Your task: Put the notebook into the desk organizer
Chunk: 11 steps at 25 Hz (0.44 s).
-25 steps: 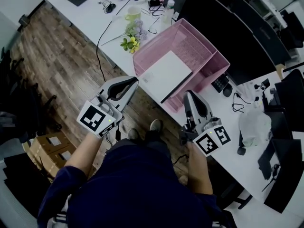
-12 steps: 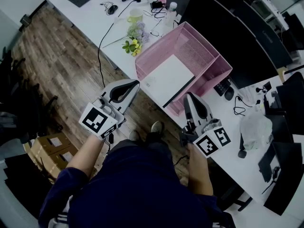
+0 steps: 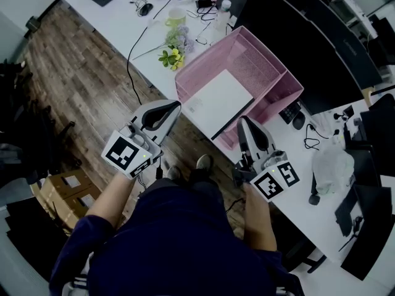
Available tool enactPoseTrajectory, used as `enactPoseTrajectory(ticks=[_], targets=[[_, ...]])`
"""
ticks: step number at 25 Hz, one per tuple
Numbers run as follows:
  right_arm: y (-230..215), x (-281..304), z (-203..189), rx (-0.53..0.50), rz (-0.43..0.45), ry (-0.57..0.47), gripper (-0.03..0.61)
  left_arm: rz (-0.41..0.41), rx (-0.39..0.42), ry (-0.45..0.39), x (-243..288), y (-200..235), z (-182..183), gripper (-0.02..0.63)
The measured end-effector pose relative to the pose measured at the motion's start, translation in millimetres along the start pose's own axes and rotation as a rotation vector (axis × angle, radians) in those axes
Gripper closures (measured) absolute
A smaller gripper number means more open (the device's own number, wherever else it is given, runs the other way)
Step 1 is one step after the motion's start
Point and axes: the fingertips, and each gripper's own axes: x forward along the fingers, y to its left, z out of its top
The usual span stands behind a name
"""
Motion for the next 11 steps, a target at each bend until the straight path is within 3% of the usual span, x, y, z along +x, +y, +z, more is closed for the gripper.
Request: enactPoseTrajectory(ticks=[11], targets=[[-4.3,8.8,-2.9,-0.005,0.019,0.023,0.575,-0.001,-0.017,0.002,10.0,1.2,-8.9,0.583]])
